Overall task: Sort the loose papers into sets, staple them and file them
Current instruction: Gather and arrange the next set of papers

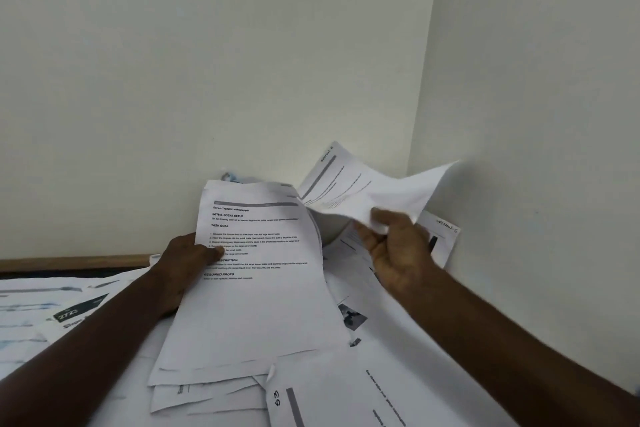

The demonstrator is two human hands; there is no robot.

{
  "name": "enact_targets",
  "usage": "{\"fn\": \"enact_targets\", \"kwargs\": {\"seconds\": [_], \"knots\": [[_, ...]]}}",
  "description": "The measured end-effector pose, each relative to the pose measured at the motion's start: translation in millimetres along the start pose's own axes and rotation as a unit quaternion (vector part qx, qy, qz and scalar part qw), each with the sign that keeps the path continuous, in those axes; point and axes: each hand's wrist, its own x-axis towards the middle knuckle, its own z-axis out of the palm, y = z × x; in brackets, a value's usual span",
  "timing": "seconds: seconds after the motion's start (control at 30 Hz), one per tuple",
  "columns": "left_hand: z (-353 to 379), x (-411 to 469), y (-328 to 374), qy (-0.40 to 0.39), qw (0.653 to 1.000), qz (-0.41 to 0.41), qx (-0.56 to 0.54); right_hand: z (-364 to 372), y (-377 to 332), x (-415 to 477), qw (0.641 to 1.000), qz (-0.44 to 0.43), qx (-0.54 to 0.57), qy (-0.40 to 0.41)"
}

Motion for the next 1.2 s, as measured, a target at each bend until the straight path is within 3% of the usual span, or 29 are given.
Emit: {"fn": "enact_targets", "kwargs": {"seconds": [0.2, 0.4, 0.57, 0.7, 0.8, 0.9, 1.03, 1.1, 1.2], "knots": [[-0.4, 0.9, -1.0, 0.014, 1.000, -0.004, 0.010, -12.2, 51.7, -57.2, 0.967, 0.127, -0.201, -0.090], [-0.4, -4.4, 1.5, -0.001, 1.000, 0.008, 0.018, 10.9, 65.9, -97.9, 0.913, 0.221, -0.246, -0.238], [4.1, -4.2, 4.8, 0.021, 0.998, 0.005, 0.058, 25.7, 80.9, -110.6, 0.877, 0.246, -0.296, -0.286], [2.6, 0.2, 11.9, -0.060, 0.992, -0.046, -0.100, 26.9, 88.0, -108.5, 0.851, 0.296, -0.323, -0.290], [-3.1, -0.3, 4.1, -0.099, 0.995, -0.004, -0.011, 29.0, 88.3, -106.5, 0.841, 0.328, -0.311, -0.296], [-0.8, 2.7, 0.0, -0.036, 0.999, 0.037, 0.012, 30.5, 76.4, -105.8, 0.782, 0.359, -0.366, -0.356], [-9.3, 17.3, 4.3, 0.002, 0.997, 0.073, -0.027, 30.5, 35.9, -100.3, 0.665, 0.292, -0.514, -0.456], [-13.5, 23.9, 2.7, 0.027, 0.995, 0.083, -0.040, 25.8, 14.7, -94.0, 0.663, 0.196, -0.565, -0.450], [-9.9, 20.7, 5.5, 0.075, 0.990, 0.106, -0.049, 14.8, -17.5, -83.7, 0.705, 0.061, -0.587, -0.392]]}}
